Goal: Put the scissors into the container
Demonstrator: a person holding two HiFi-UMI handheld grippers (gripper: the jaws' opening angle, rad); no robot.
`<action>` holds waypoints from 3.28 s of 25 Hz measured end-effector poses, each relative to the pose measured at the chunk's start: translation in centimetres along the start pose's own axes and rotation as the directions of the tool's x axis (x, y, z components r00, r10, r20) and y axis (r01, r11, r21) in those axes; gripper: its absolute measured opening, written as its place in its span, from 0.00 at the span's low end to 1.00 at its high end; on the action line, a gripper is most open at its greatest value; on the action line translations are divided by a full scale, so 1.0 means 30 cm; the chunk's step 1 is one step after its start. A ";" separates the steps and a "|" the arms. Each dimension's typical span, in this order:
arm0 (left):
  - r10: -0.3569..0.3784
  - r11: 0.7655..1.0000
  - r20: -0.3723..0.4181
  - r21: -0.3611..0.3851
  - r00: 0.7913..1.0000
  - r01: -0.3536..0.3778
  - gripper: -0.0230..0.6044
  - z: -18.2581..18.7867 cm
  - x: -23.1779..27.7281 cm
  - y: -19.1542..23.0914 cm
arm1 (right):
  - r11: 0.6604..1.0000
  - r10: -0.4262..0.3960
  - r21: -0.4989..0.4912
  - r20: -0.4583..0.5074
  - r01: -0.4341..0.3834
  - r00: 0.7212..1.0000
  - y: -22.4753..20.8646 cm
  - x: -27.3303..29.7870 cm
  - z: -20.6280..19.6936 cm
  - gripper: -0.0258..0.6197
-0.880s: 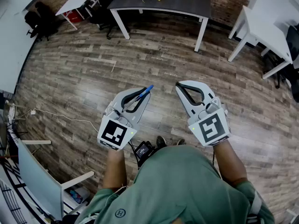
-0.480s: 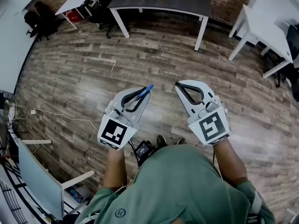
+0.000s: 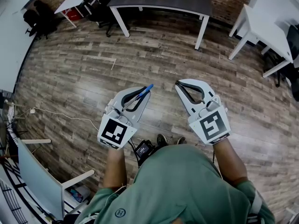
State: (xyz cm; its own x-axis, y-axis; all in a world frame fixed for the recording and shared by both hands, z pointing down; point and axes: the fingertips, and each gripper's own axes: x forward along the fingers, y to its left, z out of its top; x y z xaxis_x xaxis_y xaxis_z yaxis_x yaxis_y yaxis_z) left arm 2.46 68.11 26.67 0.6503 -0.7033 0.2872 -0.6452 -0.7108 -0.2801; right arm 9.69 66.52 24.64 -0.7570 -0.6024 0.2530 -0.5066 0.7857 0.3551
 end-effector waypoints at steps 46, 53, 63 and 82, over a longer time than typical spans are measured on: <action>0.007 1.000 0.010 -0.001 1.000 -0.007 0.10 -0.004 0.283 0.310 | 1.000 0.010 -0.005 0.052 -0.010 0.999 -0.320 0.275 -0.025 0.05; 0.029 1.000 -0.017 0.003 0.999 -0.029 0.10 0.002 0.394 0.355 | 0.999 0.033 0.008 0.061 -0.033 0.998 -0.435 0.318 -0.090 0.05; -0.016 1.000 -0.018 0.008 1.000 0.016 0.10 -0.026 0.526 0.555 | 0.999 0.019 0.036 0.032 -0.020 0.999 -0.567 0.504 -0.113 0.05; -0.084 0.996 0.051 0.035 0.995 0.083 0.10 -0.098 0.603 0.963 | 0.997 -0.068 0.024 0.006 0.068 0.998 -0.702 0.871 -0.031 0.05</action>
State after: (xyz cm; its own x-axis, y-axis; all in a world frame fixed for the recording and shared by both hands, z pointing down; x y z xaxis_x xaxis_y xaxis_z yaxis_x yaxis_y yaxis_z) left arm -5.61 34.86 26.47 0.7220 -0.6401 0.2626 -0.5749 -0.7662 -0.2870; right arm 0.95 34.11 24.61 -0.7230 -0.6538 0.2232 -0.5667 0.7461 0.3497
